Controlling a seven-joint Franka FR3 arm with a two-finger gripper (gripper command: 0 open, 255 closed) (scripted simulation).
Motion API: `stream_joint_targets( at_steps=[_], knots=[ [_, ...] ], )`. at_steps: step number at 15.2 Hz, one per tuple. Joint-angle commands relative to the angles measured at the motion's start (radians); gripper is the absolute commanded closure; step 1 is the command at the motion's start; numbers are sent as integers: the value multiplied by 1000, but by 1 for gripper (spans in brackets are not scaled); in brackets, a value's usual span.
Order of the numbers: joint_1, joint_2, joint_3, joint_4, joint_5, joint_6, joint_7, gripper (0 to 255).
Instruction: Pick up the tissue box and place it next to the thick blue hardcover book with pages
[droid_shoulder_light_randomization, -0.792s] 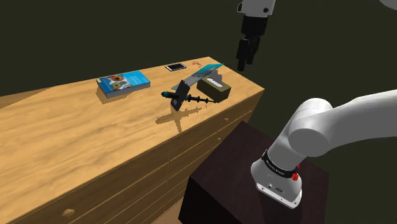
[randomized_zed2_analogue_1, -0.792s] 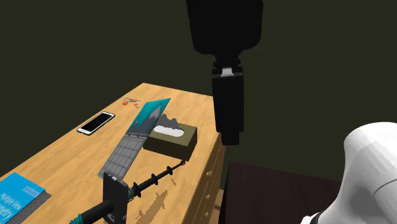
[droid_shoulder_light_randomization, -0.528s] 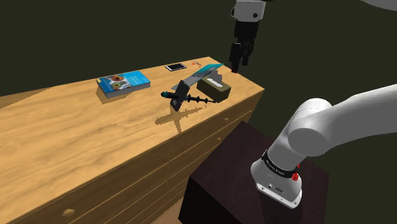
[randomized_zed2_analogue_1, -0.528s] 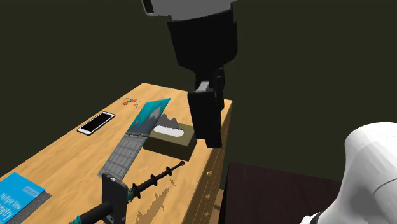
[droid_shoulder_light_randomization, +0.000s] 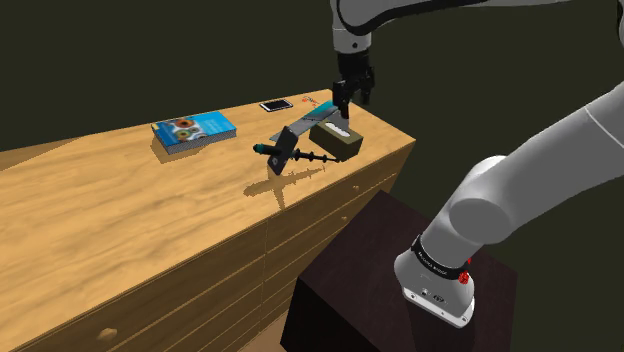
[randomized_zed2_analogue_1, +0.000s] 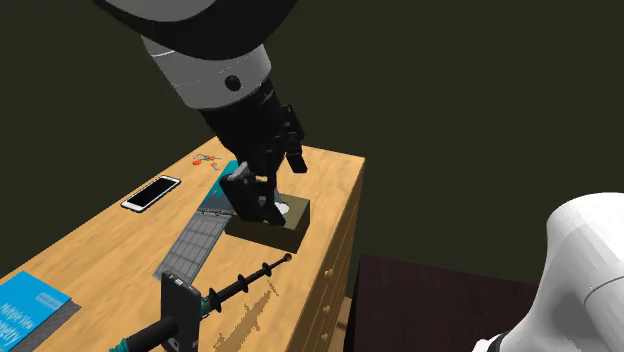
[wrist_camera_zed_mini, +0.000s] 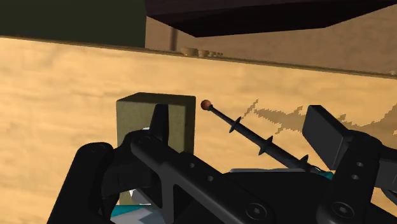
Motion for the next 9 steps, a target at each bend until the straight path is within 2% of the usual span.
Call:
stream_joint_targets(
  at_steps=[1,9],
  knots=[
    [-17,86,3,38,-39,23,43,0],
    [-63,411,-16,245,-189,37,201,0]
  ],
)
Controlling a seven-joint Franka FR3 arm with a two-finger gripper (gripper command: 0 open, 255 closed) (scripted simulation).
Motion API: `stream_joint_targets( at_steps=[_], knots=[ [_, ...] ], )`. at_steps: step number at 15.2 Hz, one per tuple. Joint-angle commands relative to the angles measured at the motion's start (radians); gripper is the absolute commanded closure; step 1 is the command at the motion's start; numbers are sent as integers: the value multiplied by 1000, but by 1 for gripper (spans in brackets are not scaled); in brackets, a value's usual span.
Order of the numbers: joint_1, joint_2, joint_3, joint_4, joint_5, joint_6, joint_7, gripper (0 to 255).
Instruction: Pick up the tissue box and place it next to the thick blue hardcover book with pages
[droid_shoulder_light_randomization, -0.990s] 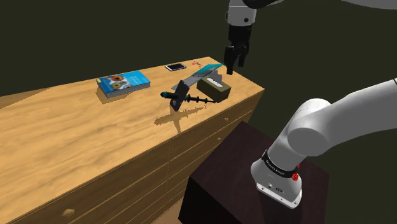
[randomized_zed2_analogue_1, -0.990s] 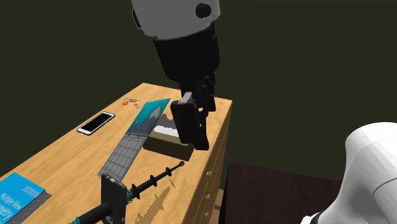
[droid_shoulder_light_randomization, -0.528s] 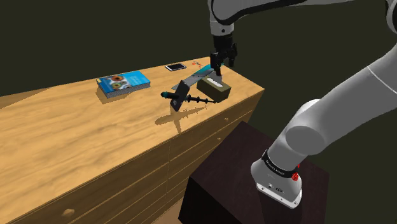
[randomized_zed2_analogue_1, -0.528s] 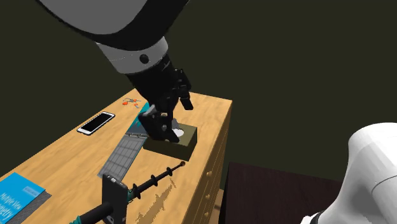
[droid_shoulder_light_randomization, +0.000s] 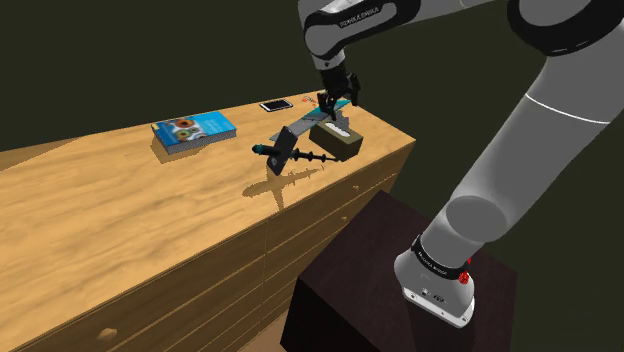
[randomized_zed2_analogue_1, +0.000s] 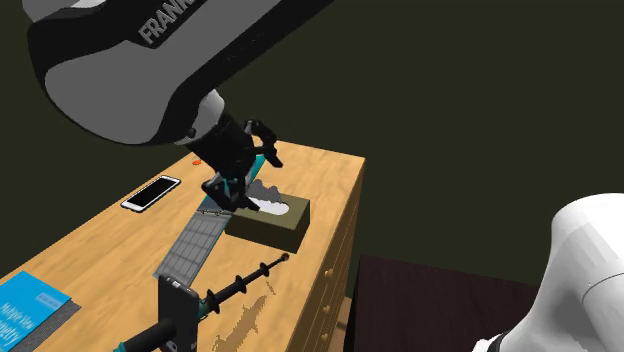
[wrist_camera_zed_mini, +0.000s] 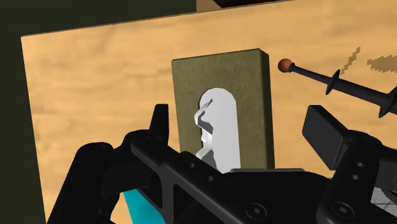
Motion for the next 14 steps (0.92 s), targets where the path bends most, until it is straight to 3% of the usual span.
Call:
stream_joint_targets(
  at_steps=[1,3,10,14],
  knots=[
    [-7,78,-8,53,-35,-4,42,0],
    [-11,131,-18,96,-57,-11,63,0],
    [-31,127,-34,2,-77,85,73,0],
    [-31,127,-34,2,-77,85,73,0]
  ],
)
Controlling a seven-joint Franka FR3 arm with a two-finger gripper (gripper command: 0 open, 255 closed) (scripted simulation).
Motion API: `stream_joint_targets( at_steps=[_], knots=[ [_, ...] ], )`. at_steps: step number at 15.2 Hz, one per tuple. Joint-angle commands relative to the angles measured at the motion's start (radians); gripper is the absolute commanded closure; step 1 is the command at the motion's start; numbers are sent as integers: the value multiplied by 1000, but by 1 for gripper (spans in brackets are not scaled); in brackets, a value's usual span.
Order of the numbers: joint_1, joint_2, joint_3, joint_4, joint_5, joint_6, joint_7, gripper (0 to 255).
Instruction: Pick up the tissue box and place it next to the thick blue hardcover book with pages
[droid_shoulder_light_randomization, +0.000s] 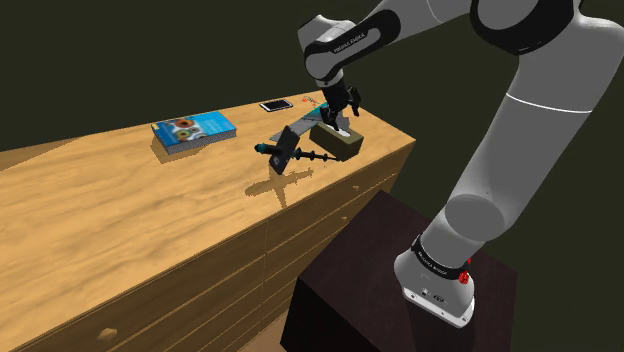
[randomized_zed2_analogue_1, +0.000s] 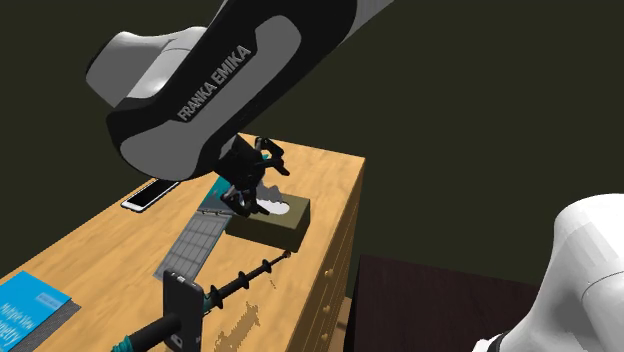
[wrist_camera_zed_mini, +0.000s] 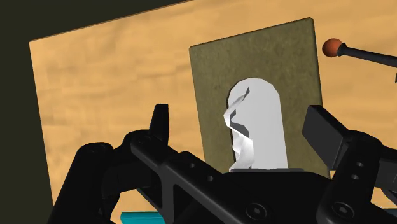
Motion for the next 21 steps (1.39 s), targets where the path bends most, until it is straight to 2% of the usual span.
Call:
stream_joint_targets(
  at_steps=[1,4,5,14,21],
  knots=[
    [0,-1,0,-3,0,2,0,0],
    [0,-1,0,-2,0,2,0,0],
    [0,-1,0,-2,0,2,0,255],
    [0,-1,0,-3,0,2,0,255],
    [3,-42,2,40,6,-77,-31,255]
  ],
)
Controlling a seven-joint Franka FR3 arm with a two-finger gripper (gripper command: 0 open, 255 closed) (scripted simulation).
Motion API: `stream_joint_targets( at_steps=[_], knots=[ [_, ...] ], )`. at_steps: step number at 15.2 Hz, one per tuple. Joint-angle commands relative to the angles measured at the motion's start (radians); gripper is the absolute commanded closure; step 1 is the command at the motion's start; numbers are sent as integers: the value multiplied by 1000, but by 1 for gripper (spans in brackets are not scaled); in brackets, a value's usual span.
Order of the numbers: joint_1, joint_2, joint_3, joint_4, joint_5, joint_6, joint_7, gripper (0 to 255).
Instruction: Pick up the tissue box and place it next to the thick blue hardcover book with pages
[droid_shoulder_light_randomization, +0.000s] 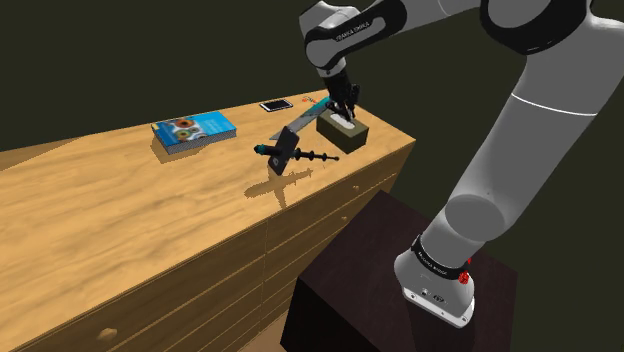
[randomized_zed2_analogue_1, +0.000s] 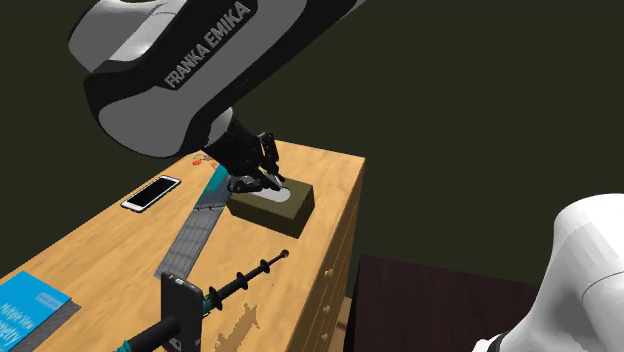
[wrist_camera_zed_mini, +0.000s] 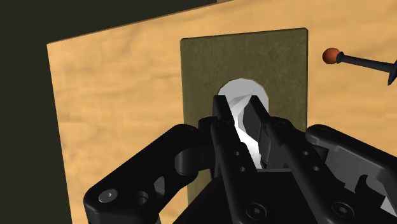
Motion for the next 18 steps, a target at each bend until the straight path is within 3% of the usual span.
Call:
stream_joint_targets(
  at_steps=[1,18],
  knots=[
    [0,-11,0,12,1,-21,-9,255],
    [9,-70,5,163,5,-217,-86,255]
  ],
)
